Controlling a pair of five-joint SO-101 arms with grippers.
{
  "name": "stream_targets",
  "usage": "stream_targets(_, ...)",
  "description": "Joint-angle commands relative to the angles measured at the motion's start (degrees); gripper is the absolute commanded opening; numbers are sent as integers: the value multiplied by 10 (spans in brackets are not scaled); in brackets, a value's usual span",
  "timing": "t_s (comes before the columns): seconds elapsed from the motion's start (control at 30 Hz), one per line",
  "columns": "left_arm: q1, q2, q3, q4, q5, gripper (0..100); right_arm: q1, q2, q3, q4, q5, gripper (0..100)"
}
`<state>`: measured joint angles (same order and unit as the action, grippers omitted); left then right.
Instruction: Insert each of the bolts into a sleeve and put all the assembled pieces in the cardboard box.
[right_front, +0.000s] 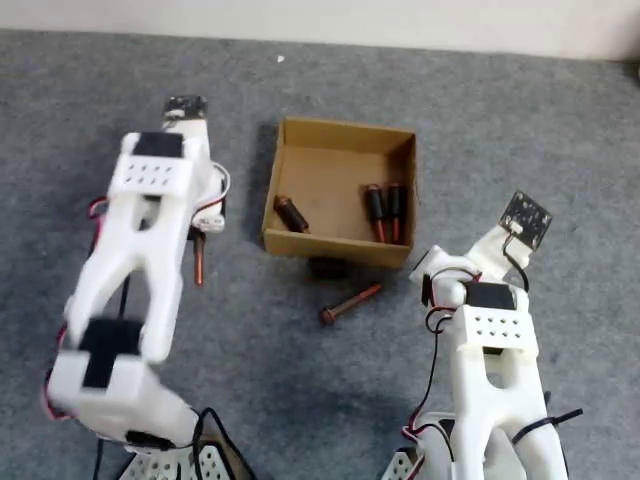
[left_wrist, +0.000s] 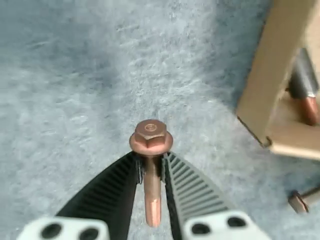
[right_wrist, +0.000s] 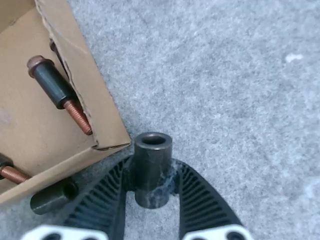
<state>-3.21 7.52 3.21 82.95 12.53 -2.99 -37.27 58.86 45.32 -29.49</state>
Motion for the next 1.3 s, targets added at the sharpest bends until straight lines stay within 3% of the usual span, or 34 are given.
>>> stream_targets(0.0, -4, -160, 63, 7, -4, 6, -8, -47, -2, -15, -1, 5)
stream_targets(0.33, 4, -453, 299, -162, -20, 6, -69, -215, 59, -17, 1, 5)
stream_targets(0.7, 4, -689, 439, -258, -17, 6, -198, -273, 58, -21, 135, 5)
stream_targets(0.83, 4, -781, 461, -258, 51, 6, -247, -299, 93, -88, 194, 5)
stream_targets(0.97, 34, -878, 487, -283, 70, 6, -287, -348, 173, -212, 278, 5)
stream_targets(1.1, 72, -959, 549, -358, 70, 6, -324, -389, 246, -302, 341, 5)
stream_targets(1.27, 115, -1044, 647, -453, 70, 6, -365, -427, 296, -348, 352, 5)
